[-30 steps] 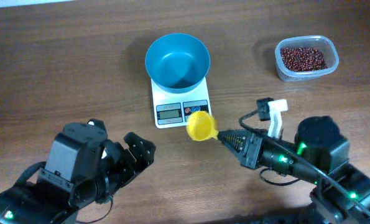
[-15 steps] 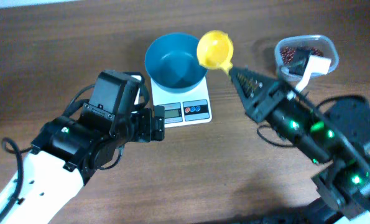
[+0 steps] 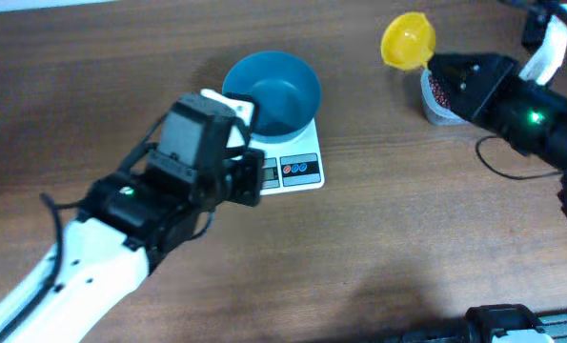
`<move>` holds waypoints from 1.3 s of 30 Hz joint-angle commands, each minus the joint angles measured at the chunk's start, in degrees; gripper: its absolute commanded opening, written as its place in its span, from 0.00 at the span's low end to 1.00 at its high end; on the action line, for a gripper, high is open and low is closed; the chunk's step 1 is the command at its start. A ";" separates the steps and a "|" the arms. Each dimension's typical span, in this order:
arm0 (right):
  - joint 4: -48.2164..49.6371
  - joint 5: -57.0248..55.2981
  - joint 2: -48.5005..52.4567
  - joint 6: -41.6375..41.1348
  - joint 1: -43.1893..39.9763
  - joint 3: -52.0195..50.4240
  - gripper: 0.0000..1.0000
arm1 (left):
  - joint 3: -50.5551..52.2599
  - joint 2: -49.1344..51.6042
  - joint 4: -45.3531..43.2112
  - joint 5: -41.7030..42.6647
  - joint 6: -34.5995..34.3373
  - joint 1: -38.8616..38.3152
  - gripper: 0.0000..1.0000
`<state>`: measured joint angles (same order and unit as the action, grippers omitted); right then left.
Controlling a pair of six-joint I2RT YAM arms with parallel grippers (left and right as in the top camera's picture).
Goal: Scoop item into bowl and weigh 50g on scale
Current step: 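Carry the scoop with the right gripper toward the bean tub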
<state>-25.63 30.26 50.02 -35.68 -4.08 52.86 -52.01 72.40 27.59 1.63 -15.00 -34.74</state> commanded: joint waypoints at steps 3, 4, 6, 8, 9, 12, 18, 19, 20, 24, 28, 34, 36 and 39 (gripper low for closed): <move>-5.64 1.25 -0.55 7.93 -4.68 -0.04 0.04 | -0.76 11.39 -6.16 -2.34 -0.33 -6.54 0.00; -5.68 1.25 -0.55 8.04 -4.68 -0.02 0.04 | -0.76 13.40 -8.72 -3.15 -0.31 -7.13 0.00; -5.66 1.22 -0.55 8.04 -4.68 -0.02 0.04 | -0.76 18.03 -12.20 -3.13 -0.31 -7.28 0.00; -5.53 1.20 -0.55 8.04 -4.68 -0.02 0.04 | -0.76 20.46 -13.73 -3.13 -0.31 -7.28 0.00; -5.42 1.11 -0.55 8.04 -4.68 -0.02 0.04 | -0.76 21.97 -15.41 -3.13 -0.31 -7.28 0.00; -4.81 0.98 -0.52 8.04 -4.68 -0.02 0.04 | -0.76 24.70 -16.87 -5.44 -0.35 -7.28 0.00; -3.93 0.98 -0.55 8.04 -4.68 -0.02 0.04 | -0.76 28.83 -18.18 -9.20 -0.35 -7.28 0.00; -3.93 0.98 -0.52 8.04 -4.68 -0.02 0.04 | -0.76 28.85 -18.21 -9.20 -0.35 -7.28 0.00; -3.91 0.96 -0.52 8.04 -4.68 -0.02 0.04 | -0.76 28.85 -18.73 -9.20 -0.35 -7.28 0.00; -3.91 0.98 -0.55 8.04 -4.68 -0.02 0.04 | -0.76 28.85 -21.14 -9.90 -0.33 -7.28 0.00; -3.91 0.59 -0.48 8.07 -4.68 -0.02 0.04 | -0.76 28.92 -21.86 -10.97 -0.33 -7.23 0.00; -3.48 0.61 -0.48 8.04 -4.68 -0.02 0.04 | -0.76 32.70 -24.09 -10.91 -0.35 -7.23 0.00; -3.43 0.59 -0.48 8.04 -4.68 -0.02 0.04 | -0.76 32.76 -22.91 -10.86 -0.35 -7.23 0.00; -3.28 0.59 -0.44 8.04 -4.68 -0.02 0.04 | -0.76 32.74 -18.69 -9.99 -0.35 -7.23 0.00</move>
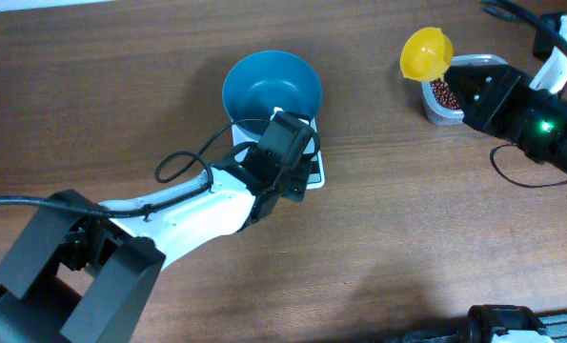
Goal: Scoop item into bowl and weigh 50g on scale
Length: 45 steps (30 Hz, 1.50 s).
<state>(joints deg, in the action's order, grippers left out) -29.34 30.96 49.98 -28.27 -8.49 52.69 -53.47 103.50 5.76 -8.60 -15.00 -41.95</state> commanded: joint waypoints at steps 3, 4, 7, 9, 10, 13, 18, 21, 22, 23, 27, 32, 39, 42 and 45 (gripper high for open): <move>0.44 -0.11 -0.39 0.63 -0.26 0.15 0.04 | -0.90 -3.21 10.51 3.87 -0.33 -0.02 0.00; 0.44 -0.13 -0.37 0.63 -0.26 0.15 0.04 | -2.36 -6.51 14.08 3.85 -0.31 -0.02 0.00; 0.39 -2.14 -0.39 1.62 -0.26 0.15 0.04 | -7.34 -22.38 21.77 3.72 -0.31 0.11 0.00; 0.24 -2.29 -0.37 3.72 -0.26 0.13 0.04 | -8.00 -31.52 21.73 0.83 -0.33 1.36 0.00; -0.09 -2.45 -0.39 4.81 -0.26 0.15 0.04 | -7.98 -35.28 21.77 -0.63 -0.33 3.17 0.00; -1.36 -4.26 -0.37 5.60 -0.26 0.13 0.04 | -7.98 -44.11 24.00 -0.72 -0.28 15.85 0.00; -1.90 -9.16 4.17 5.51 -0.26 0.13 0.04 | -7.98 -44.89 27.43 -0.66 -0.31 29.77 0.02; 0.42 -9.16 8.70 5.49 -0.26 0.15 0.04 | -7.96 -40.02 34.14 9.94 2.91 24.30 0.00; 1.14 -9.14 9.14 5.40 -0.26 0.15 0.04 | -7.96 -37.77 36.09 9.97 2.91 21.49 0.00; 1.92 -9.16 9.27 5.35 -0.26 0.15 0.04 | -7.96 -34.77 37.16 9.94 2.91 17.42 0.00; 4.11 -9.16 9.27 5.35 -0.26 0.15 0.04 | -7.96 -17.97 30.08 9.68 2.91 4.00 0.00; 4.09 -9.14 9.27 5.38 -0.26 0.15 0.04 | -7.96 -5.68 21.97 9.53 2.93 -0.02 0.00; 4.07 -9.14 9.27 5.57 -0.26 0.15 0.04 | -7.85 -0.42 14.34 2.54 2.89 -0.02 0.00; 4.04 -8.94 9.27 5.55 -0.26 0.15 0.04 | -7.85 1.38 12.72 2.54 2.89 -0.02 0.00; 4.04 -8.94 9.27 5.55 -0.26 0.15 0.04 | -7.85 1.40 12.74 1.81 2.89 0.00 0.00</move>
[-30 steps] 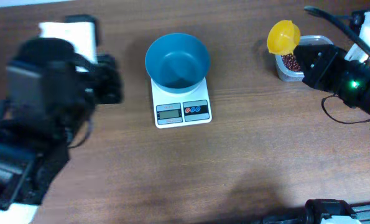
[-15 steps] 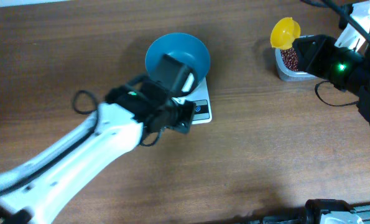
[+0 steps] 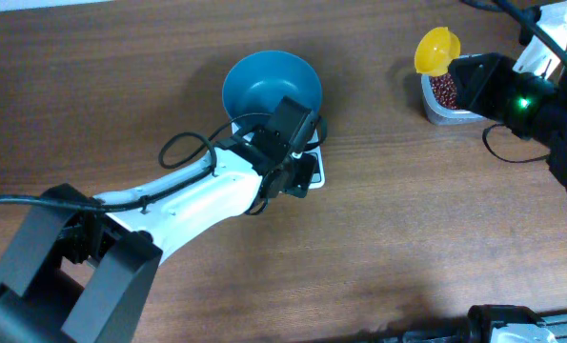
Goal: Scoop item into bowl and weigh 50g on scale
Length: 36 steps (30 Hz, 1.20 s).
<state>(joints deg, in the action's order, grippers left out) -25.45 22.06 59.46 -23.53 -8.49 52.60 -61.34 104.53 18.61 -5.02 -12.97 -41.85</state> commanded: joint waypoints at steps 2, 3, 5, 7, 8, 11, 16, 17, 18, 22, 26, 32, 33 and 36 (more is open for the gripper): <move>0.13 -0.02 -0.22 0.81 -0.26 0.24 0.04 | 0.02 0.44 -0.13 -2.38 0.85 -0.11 0.00; 0.13 -0.02 -0.22 0.81 -0.26 0.24 0.04 | 0.02 0.59 -0.13 -2.38 0.85 -0.11 0.00; 0.13 -0.02 -0.22 0.81 -0.26 0.24 0.04 | 0.09 1.55 -0.15 -2.34 0.63 -0.11 0.00; 0.13 -0.04 -0.22 0.81 -0.26 0.24 0.04 | 0.13 3.34 -0.13 -2.03 -0.24 -0.13 0.00; 0.13 -0.02 -0.22 0.81 -0.26 0.24 0.04 | 0.13 3.89 0.09 -1.31 -0.24 -0.13 0.00; 0.13 -0.04 -0.22 0.81 -0.26 0.24 0.04 | 0.09 3.02 4.13 -1.27 -0.22 -0.13 0.00; 0.11 -0.07 -0.22 0.83 -0.26 0.24 0.04 | -2.25 -16.61 10.82 -1.81 -0.20 0.00 0.00; -0.15 -0.09 -0.22 1.05 -0.26 0.24 0.04 | -2.25 -23.71 10.88 -4.81 -0.20 0.00 0.00; -0.52 -0.09 -0.22 3.72 -0.26 0.24 0.04 | -2.25 -27.93 10.88 -7.67 -0.20 0.00 0.00; -1.64 -0.48 -0.22 7.10 -0.26 0.24 0.04 | -2.25 -41.48 13.11 -14.29 -0.24 8.28 0.00; -4.28 -5.51 -0.22 7.02 -0.26 0.24 0.04 | -2.25 -45.33 16.06 -14.29 -0.22 22.03 0.02; -2.73 -14.36 -0.20 7.02 -0.26 0.24 0.04 | -2.25 -40.06 26.95 1.90 -0.22 22.36 0.00; -0.55 -15.39 -0.02 7.04 -0.26 0.24 0.04 | -2.25 -39.45 26.91 4.31 -0.22 22.01 0.00; 7.98 -15.47 3.30 7.02 -0.26 0.24 0.04 | -2.25 -34.82 25.38 4.85 -0.26 14.67 0.00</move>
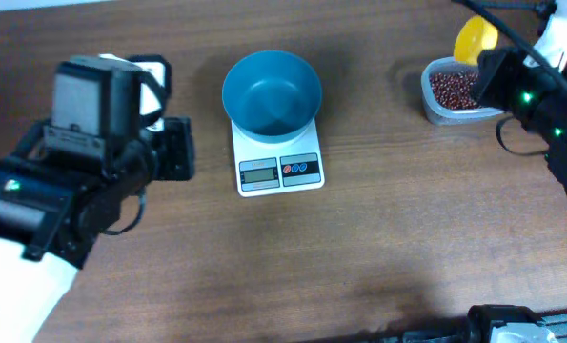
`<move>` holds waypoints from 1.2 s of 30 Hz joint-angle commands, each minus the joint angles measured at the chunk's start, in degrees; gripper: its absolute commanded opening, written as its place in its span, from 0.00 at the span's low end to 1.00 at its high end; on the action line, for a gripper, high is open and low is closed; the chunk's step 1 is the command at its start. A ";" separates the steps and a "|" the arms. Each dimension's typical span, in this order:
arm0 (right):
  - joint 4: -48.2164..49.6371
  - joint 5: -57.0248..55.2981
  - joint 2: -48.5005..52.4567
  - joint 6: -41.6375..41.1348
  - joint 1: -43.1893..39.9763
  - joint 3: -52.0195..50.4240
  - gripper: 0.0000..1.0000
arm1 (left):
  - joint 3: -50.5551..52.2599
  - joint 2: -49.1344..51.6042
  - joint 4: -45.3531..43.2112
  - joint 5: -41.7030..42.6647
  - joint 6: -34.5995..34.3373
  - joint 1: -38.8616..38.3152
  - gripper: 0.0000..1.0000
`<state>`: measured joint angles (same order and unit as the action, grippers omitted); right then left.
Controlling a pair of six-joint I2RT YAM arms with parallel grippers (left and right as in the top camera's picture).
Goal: Scoop item into bowl and weigh 50g on scale
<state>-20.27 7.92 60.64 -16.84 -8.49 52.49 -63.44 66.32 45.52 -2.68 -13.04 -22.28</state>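
An empty blue bowl (272, 90) stands on the white scale (281, 171) at the middle back of the table. At the back right, a clear tub of red beans (452, 90) sits on the table. My right gripper (493, 65) is shut on the handle of a yellow scoop (475, 36), which hangs over the tub's far right rim. The left arm is raised at the left of the scale, and its gripper (154, 84) points toward the back. The left fingers are too foreshortened to read.
The brown wooden table (378, 248) runs to all sides. My left arm's bulk covers the left part of the table, and the right arm with its cable (512, 152) covers the right edge.
My left arm, which had its gripper down on the scale's buttons, has moved away to the left and up. The scoop has moved right, from the tub's left rim to its far right rim.
First my left gripper was at the scale's left edge and the scoop hung left of the tub. Then the left gripper lay on the scale's buttons for two moments while the scoop shifted rightward. Now the scale is uncovered and the scoop is over the tub.
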 commanded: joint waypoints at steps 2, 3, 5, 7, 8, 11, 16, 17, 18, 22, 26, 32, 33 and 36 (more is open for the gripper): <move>5.51 -1.33 4.83 0.35 -0.26 0.35 0.04 | -0.15 8.92 -3.93 1.31 -0.15 -11.26 0.00; 6.16 -1.31 5.46 0.35 -0.26 0.35 0.04 | -0.15 11.41 -4.72 0.35 -0.17 -13.35 0.00; 7.39 -1.31 5.73 0.35 -0.26 0.35 0.04 | -0.15 17.73 -6.64 0.07 -1.29 -17.51 0.00; 8.81 -1.31 5.75 0.35 -0.26 0.35 0.04 | -0.15 22.36 -8.15 0.09 -4.28 -20.39 0.00; 8.98 -1.22 5.73 0.35 -0.26 0.35 0.04 | -0.15 23.78 -9.88 0.09 -4.26 -21.42 0.00; 8.96 -0.90 5.60 0.35 -0.26 0.35 0.04 | -0.13 26.69 -13.07 -3.74 -4.02 -22.82 0.00; 8.98 -1.14 5.38 0.37 -0.26 0.35 0.04 | 0.83 30.23 -16.57 -8.33 -4.02 -22.82 0.00; 9.01 -1.14 5.38 0.39 -0.26 0.35 0.04 | 1.40 30.27 -18.51 -9.25 -4.02 -22.82 0.00; 8.98 -1.14 5.38 0.61 -0.26 0.35 0.04 | 1.64 30.49 -19.41 -10.91 -4.02 -22.82 0.00; 8.98 -1.14 5.35 0.59 -0.26 0.35 0.04 | 1.64 34.49 -21.57 -11.72 -4.02 -22.43 0.00; 8.98 -1.14 5.35 0.59 -0.26 0.35 0.04 | 1.64 38.51 -24.13 -11.72 -4.02 -22.16 0.00; 8.96 -1.14 5.35 0.57 -0.26 0.35 0.04 | 1.64 40.02 -25.35 -11.74 -4.02 -21.73 0.00; 8.98 -1.11 5.35 0.57 -0.26 0.35 0.04 | 1.64 40.41 -25.51 -11.69 -4.04 -21.59 0.00; 8.96 -1.11 5.35 0.55 -0.26 0.35 0.04 | 1.64 42.10 -26.60 -11.54 -4.02 -21.42 0.00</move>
<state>-11.53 7.29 66.54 -16.49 -8.49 52.49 -62.33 106.59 19.57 -13.61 -16.51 -44.16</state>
